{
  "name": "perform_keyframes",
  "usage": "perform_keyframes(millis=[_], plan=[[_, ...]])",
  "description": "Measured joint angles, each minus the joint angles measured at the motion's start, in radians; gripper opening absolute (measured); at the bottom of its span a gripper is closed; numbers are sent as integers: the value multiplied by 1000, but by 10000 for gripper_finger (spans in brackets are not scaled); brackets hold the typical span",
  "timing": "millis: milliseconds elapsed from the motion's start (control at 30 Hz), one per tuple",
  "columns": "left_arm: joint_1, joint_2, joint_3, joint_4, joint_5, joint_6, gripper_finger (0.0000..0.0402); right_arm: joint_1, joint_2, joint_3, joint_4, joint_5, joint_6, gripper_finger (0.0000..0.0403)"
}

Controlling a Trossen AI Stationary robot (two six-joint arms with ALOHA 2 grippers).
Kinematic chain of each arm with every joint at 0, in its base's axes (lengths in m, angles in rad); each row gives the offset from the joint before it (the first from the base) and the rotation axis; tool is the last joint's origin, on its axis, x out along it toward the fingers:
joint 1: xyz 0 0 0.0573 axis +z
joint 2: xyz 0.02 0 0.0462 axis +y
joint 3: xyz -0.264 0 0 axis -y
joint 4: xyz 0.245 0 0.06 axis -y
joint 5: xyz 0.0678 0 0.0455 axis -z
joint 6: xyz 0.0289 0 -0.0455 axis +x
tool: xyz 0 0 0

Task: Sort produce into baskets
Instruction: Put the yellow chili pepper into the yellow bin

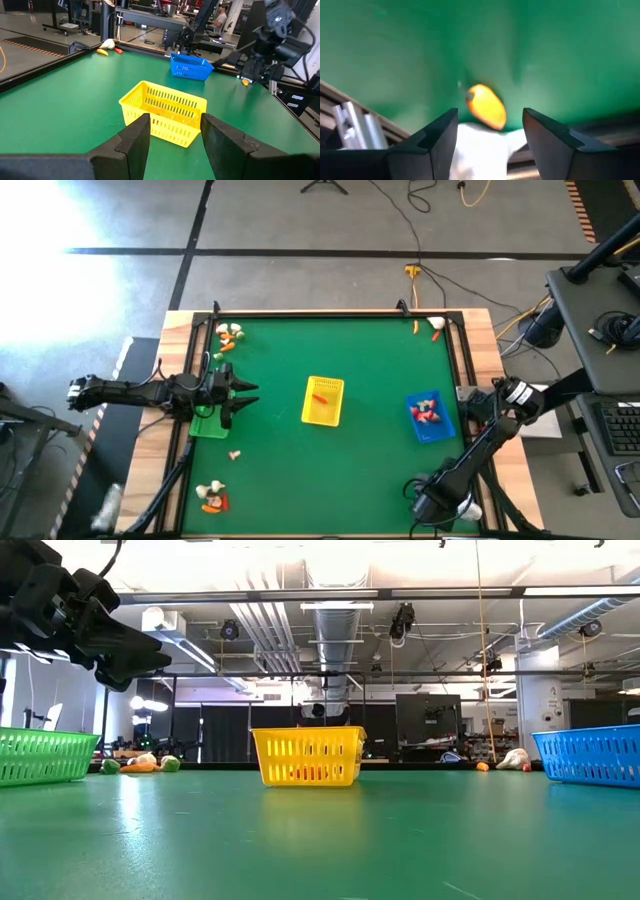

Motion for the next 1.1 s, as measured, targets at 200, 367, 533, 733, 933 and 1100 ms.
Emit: perform_keyframes(millis=[200,367,533,733,933,1100], plan=[[0,0,0,0,0,0,158,-2,-6,-80,105,-8,-39,189],[0,0,0,0,0,0,158,-2,-6,-99,101,-7,-142,141],[0,0,0,0,0,0,158,0,-5,-84,71,32,-197,67],[0,0,0,0,0,0,158,-8,-14,11,2,210,-242,18],[0,0,0,0,0,0,158,-82,-17,153,-19,514,-328,18],[0,0,0,0,0,0,158,-242,-17,283,-23,768,-500,18]])
